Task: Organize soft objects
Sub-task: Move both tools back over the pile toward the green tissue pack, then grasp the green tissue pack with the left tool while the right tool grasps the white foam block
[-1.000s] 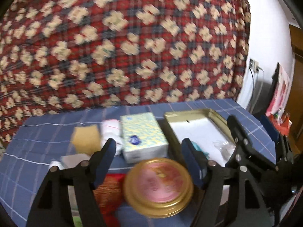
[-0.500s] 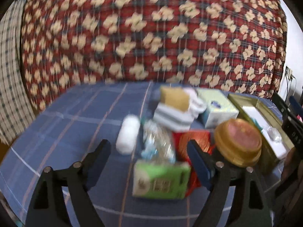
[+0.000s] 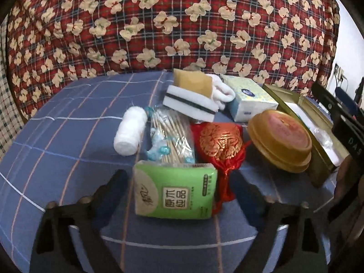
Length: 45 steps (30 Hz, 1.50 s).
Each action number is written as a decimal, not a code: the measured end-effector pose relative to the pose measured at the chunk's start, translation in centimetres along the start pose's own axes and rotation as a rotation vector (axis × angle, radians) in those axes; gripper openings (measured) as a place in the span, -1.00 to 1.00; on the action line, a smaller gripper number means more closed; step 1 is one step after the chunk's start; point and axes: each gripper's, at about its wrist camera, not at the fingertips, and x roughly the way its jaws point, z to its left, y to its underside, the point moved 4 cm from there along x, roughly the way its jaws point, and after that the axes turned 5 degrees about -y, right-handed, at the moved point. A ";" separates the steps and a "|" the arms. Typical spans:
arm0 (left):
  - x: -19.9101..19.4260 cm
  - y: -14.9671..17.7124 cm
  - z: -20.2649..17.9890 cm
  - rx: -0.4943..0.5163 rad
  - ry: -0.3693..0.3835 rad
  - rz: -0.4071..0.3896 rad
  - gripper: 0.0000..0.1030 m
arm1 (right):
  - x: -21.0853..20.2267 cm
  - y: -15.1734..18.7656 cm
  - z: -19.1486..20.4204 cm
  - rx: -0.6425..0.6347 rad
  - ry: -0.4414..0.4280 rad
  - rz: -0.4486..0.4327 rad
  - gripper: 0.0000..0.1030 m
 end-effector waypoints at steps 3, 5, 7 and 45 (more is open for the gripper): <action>0.1 0.1 0.4 -0.026 0.018 0.008 0.36 | 0.0 0.0 0.2 -0.008 -0.009 0.001 0.82; -0.2 0.2 0.1 -0.019 0.030 -0.006 0.34 | 0.0 0.0 0.4 -0.012 -0.014 0.001 0.82; -0.5 0.2 0.0 -0.013 0.027 -0.022 0.33 | 0.0 0.0 0.6 -0.020 -0.029 0.000 0.82; 1.5 -5.5 8.8 -0.252 -0.180 -0.199 0.33 | 8.8 0.2 16.9 -0.215 -0.325 0.293 0.46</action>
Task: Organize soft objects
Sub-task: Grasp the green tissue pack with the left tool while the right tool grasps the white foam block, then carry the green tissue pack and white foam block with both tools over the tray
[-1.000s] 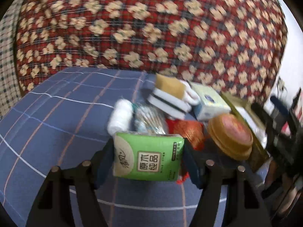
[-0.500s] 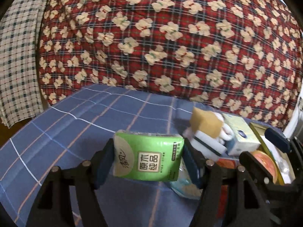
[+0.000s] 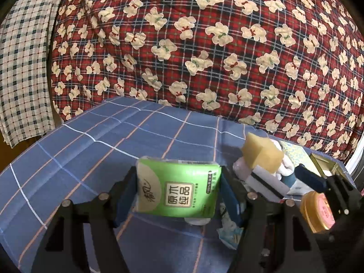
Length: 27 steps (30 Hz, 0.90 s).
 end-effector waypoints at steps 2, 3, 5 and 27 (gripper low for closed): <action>0.0 0.0 -0.2 0.007 -0.006 -0.004 0.33 | 0.2 -0.1 0.0 0.002 -0.004 0.001 0.40; -0.2 0.0 -0.1 0.011 -0.008 -0.009 0.33 | 0.5 -0.1 0.1 0.000 -0.010 0.014 0.14; -0.4 0.0 -0.3 0.021 -0.015 -0.017 0.33 | 0.9 0.0 0.1 0.000 -0.018 0.038 -0.18; -3.5 -0.3 -1.2 0.058 -0.054 -0.183 0.33 | -3.2 -0.8 -1.3 0.041 -0.014 -0.187 -0.28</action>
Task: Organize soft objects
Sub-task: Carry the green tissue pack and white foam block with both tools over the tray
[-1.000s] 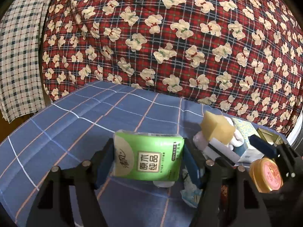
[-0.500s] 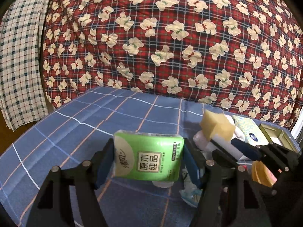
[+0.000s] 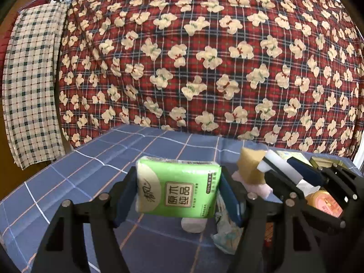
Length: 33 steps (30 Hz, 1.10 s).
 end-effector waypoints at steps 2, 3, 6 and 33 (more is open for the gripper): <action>-0.3 -0.1 -0.2 0.005 -0.009 -0.012 0.33 | -0.3 0.0 -0.4 0.016 0.003 -0.008 -0.28; -0.3 -0.1 -0.5 0.010 -0.010 -0.014 0.33 | -0.4 -0.1 -0.8 0.030 0.007 -0.010 -0.28; -0.4 0.0 -1.2 0.022 -0.013 -0.015 0.33 | -0.6 0.0 -1.6 0.061 0.015 -0.013 -0.28; 1.6 0.5 -5.4 0.108 0.003 0.085 0.33 | -1.4 0.7 -6.2 0.185 0.085 -0.028 -0.28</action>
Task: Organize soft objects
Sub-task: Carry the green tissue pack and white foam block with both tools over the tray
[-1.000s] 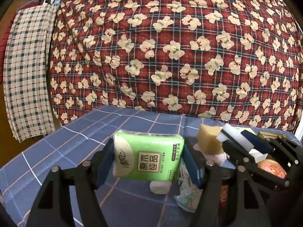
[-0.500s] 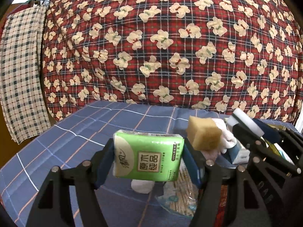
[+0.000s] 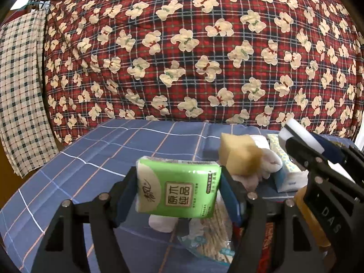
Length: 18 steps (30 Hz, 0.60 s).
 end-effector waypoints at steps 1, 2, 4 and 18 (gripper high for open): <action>0.0 0.0 -0.1 0.002 0.000 -0.001 0.33 | 0.0 0.0 -0.1 0.003 0.002 -0.001 -0.28; 0.0 0.0 -0.1 0.004 0.001 -0.001 0.33 | -0.1 0.0 -0.2 0.005 0.004 -0.003 -0.28; 0.0 0.0 -0.2 0.009 0.001 -0.002 0.33 | -0.2 -0.1 -0.4 0.012 0.006 -0.007 -0.28; -0.3 -0.2 -1.6 0.028 0.023 -0.023 0.33 | -1.0 -0.5 -1.4 0.026 0.032 -0.042 -0.28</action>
